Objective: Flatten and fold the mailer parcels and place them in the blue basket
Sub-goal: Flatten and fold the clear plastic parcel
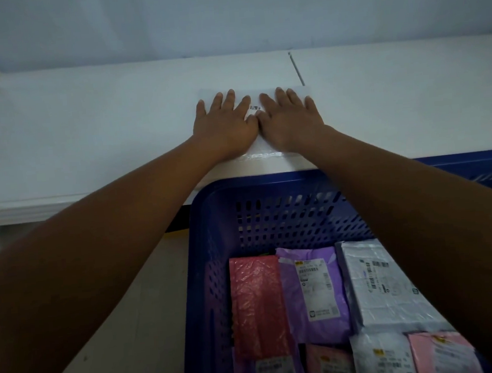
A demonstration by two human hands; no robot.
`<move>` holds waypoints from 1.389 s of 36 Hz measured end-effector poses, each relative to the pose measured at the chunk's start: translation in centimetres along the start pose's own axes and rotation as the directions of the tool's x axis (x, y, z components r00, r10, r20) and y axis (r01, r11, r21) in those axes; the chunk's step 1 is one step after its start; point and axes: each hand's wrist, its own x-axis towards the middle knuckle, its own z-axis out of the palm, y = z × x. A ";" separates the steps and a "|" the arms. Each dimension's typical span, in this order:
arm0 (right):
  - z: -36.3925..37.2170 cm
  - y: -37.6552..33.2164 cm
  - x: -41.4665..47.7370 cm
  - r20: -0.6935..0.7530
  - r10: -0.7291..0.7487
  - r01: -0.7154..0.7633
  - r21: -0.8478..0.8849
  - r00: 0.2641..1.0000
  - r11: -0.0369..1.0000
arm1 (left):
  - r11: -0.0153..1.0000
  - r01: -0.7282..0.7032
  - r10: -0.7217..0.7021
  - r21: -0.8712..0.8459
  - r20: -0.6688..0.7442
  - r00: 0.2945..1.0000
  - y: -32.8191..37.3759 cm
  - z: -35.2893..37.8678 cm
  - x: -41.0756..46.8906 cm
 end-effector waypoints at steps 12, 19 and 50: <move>0.0 -0.3 -0.4 -0.111 -0.113 0.098 -0.130 0.987 0.987 | 0.997 -0.075 0.076 0.020 -0.108 0.991 0.1 0.4 0.0; -0.2 -0.1 -0.1 0.001 -0.134 0.134 -0.019 0.991 0.991 | 0.997 -0.081 0.080 -0.014 -0.026 0.996 0.1 0.1 0.1; 0.2 0.2 0.0 -0.043 -0.078 0.077 -0.006 0.996 0.997 | 1.000 -0.027 0.027 -0.007 0.001 1.000 0.3 0.0 -0.2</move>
